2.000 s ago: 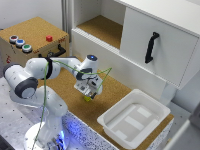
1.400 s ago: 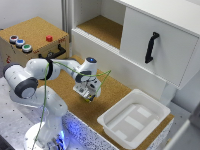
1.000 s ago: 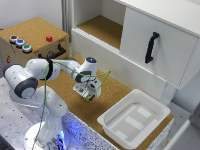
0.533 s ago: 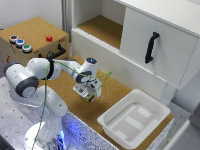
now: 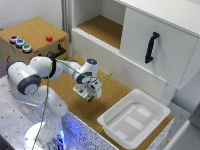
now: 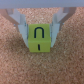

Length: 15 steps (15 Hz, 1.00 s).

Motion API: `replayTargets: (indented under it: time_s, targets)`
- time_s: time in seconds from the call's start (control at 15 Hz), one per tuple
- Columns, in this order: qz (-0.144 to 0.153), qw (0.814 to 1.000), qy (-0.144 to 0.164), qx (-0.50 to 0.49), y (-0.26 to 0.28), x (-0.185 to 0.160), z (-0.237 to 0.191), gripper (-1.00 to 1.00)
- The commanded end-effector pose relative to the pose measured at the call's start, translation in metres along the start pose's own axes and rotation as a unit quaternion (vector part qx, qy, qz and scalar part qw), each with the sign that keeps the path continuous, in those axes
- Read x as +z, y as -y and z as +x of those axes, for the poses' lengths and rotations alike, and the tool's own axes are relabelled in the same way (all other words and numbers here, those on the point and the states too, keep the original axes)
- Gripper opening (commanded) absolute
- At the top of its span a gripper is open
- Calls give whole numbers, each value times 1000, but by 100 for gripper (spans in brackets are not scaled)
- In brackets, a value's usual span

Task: Take the yellow block and rotate it right

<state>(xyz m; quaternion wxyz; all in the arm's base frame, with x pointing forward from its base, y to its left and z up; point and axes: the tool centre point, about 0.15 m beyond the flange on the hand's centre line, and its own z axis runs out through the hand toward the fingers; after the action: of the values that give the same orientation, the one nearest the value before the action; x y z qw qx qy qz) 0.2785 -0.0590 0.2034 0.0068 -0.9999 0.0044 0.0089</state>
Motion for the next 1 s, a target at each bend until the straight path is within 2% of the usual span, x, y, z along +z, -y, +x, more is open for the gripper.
replayTargets:
  time_s: [0.0,0.13,0.33,0.4,0.47,0.67,0.93]
  targets:
    - [-70,996,-53,-9,2,-48,-24,-100]
    - [-74,996,-54,-18,3,-68,-28,-100]
    - [-51,996,-69,-40,4,-83,-27,-100]
    - [-44,996,-69,-42,3,-85,-24,-100]
    - [-27,995,-82,-52,5,-88,-23,-100]
    - [-27,996,-78,-38,5,-89,-14,-100]
    - [-30,997,-14,69,-6,-81,11,-100]
